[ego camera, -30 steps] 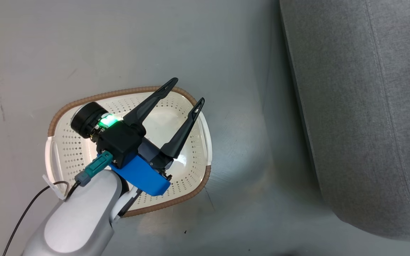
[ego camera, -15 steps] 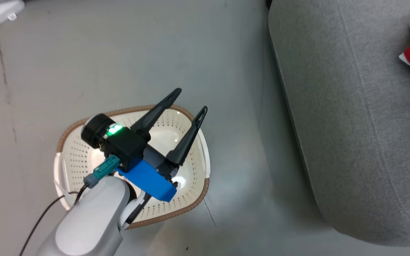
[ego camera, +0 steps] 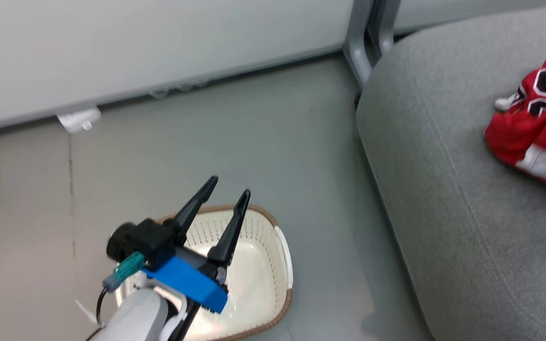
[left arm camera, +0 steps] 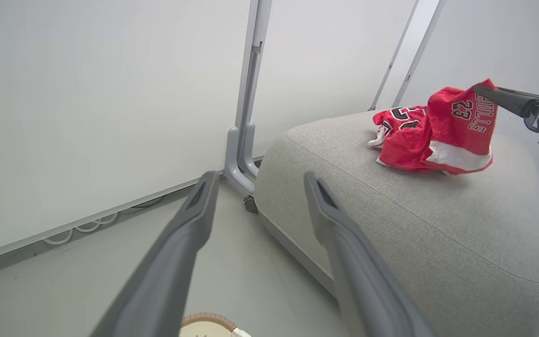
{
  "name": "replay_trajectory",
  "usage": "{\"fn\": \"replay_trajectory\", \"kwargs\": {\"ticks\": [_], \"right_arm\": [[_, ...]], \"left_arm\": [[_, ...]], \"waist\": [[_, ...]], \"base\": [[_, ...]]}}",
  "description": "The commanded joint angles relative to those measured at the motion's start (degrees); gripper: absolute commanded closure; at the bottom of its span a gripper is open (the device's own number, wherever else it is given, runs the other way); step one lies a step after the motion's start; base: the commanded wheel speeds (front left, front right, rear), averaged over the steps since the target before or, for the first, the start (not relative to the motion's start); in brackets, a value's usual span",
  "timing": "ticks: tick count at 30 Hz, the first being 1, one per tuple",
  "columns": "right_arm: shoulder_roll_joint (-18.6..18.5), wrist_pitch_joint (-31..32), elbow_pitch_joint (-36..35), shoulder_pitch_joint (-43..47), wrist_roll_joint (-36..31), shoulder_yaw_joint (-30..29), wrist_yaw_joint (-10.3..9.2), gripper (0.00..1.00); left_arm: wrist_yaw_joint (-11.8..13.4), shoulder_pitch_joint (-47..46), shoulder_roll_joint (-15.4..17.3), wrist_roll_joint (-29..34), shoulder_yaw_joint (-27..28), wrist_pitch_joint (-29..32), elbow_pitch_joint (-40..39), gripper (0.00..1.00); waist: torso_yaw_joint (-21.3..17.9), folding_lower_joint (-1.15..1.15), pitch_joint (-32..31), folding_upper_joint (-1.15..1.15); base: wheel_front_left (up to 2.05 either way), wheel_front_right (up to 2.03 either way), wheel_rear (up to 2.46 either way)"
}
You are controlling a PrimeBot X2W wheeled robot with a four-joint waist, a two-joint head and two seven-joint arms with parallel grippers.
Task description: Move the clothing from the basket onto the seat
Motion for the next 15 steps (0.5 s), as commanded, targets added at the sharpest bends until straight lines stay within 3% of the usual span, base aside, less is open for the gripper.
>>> {"fn": "replay_trajectory", "kwargs": {"ticks": [1, 15], "right_arm": [[1.22, 0.75, -2.65, 4.35, -0.27, 0.79, -0.04, 0.0], [10.42, 7.33, -23.04, 23.41, -1.71, 6.76, -0.04, 0.0]], "left_arm": [[-0.19, 3.06, -0.53, -0.21, 1.65, -0.17, 0.32, 0.0], [-0.24, 13.77, -2.08, 0.93, 10.92, -0.17, 0.24, 0.0]], "waist": [[1.73, 0.02, -6.06, 0.0], [6.95, 0.02, -13.77, 0.0]], "base": [[0.0, 0.0, 0.0], [0.0, 0.0, 0.0]]}}
